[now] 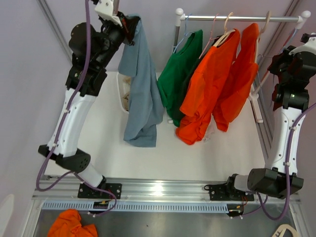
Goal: Remove the t-shirt from the hanger
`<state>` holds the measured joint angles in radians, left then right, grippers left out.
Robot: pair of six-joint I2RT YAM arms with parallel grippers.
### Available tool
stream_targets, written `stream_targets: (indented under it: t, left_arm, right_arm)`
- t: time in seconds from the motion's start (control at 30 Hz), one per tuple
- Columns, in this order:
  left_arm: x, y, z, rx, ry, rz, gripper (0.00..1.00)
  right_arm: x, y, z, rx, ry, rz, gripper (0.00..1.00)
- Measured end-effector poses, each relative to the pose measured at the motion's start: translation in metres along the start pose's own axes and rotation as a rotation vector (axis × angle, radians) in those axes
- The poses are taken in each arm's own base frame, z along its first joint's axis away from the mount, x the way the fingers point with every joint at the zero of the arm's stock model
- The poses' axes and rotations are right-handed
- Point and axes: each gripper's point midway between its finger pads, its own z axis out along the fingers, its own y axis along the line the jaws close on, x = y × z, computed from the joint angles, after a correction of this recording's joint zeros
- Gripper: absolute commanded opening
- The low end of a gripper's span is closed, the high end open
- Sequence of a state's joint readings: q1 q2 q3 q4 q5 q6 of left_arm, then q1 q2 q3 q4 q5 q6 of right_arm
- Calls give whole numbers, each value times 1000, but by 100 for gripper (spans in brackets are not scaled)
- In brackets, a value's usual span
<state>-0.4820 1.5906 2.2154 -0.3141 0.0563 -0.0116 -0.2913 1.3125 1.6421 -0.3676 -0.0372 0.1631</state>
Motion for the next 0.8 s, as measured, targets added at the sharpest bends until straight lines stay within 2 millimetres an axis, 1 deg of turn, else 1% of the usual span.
stream_targets:
  t: [0.03,0.2,0.33,0.47,0.63,0.73,0.8]
  left_arm:
    - [0,6,10,-17,-20,18,1]
    - [-8,31,43,-88,-119,91,1]
    - [-20,48,61,-133,-201,143,1]
    - [-39,68,65,-171,-273,172,1]
    - [-63,110,58,-233,-376,185,1]
    - [-66,138,55,-276,-417,177,1]
    - [-57,154,59,-297,-426,164,1]
  right_arm:
    - [1,0,4,-13,1,6,0]
    - [9,-2,34,-66,15,31,0]
    - [12,-2,53,-96,10,39,0]
    - [7,4,61,-134,-15,41,0]
    - [-16,11,61,-167,-92,27,0]
    - [-26,14,61,-181,-133,19,0]
    - [-29,16,61,-189,-145,14,0]
